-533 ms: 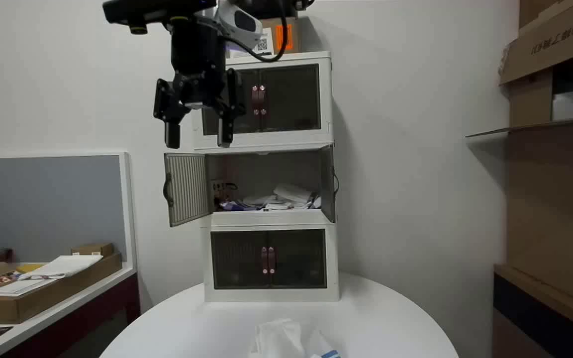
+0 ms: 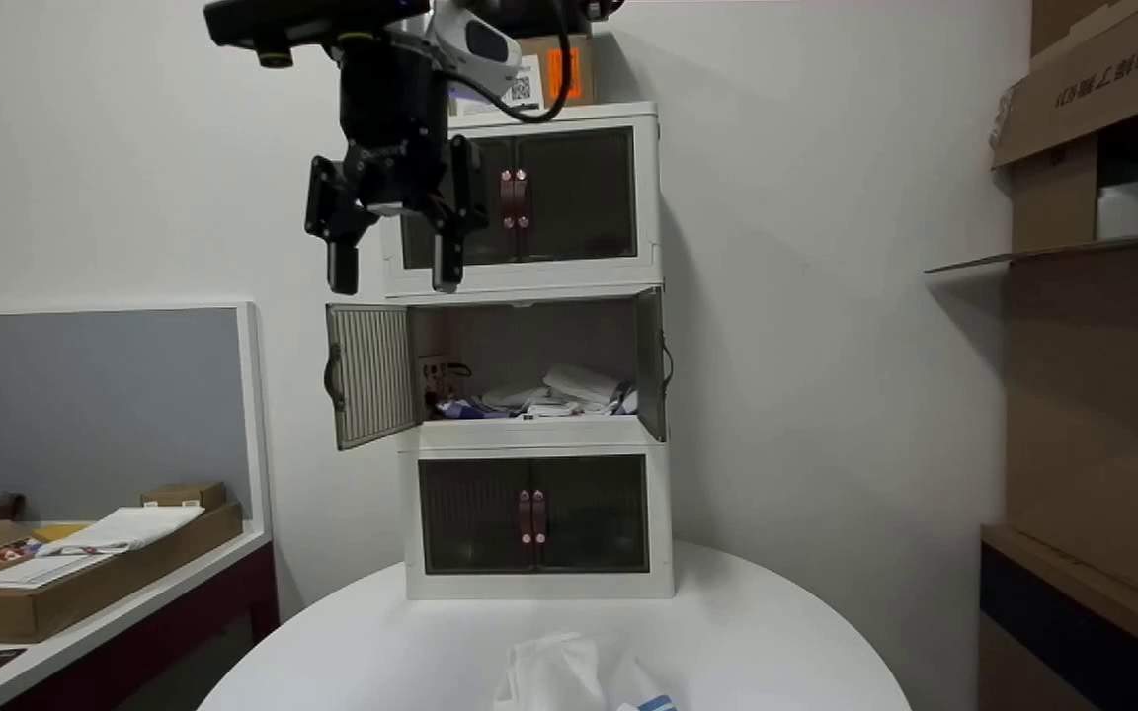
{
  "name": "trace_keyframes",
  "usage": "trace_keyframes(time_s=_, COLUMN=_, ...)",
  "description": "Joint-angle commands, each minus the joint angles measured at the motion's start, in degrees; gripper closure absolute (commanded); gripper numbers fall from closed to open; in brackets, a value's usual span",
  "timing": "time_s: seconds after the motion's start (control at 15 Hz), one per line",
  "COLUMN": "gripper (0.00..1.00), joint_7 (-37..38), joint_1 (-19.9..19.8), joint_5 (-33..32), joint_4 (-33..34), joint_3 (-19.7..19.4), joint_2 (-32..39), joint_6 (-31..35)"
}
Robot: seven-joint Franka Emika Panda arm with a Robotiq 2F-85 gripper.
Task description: Remove one towel from the middle cabinet
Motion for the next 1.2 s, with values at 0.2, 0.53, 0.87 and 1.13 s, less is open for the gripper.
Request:
trace_keyframes(time_s=0.2, gripper=0.0, joint_7=9.31, joint_1=-2.29, joint_5=-4.43, joint_4=-17.29, joint_3=3.81, joint_2=-14.31, joint_6=14.69)
trace_keyframes(time_s=0.53, gripper=0.0, joint_7=19.59, joint_1=-3.46, joint_5=-0.82, joint_4=-34.81, joint_3=5.72, joint_2=-25.06, joint_6=29.49)
trace_keyframes(time_s=0.87, gripper=0.0, joint_7=25.89, joint_1=-4.14, joint_5=5.18, joint_4=-29.26, joint_3=5.53, joint_2=-13.05, joint_6=45.09)
trace_keyframes(time_s=1.13, gripper=0.0, joint_7=26.53, joint_1=-2.25, joint_5=12.67, joint_4=-29.4, joint_3=3.08, joint_2=-1.6, joint_6=62.74)
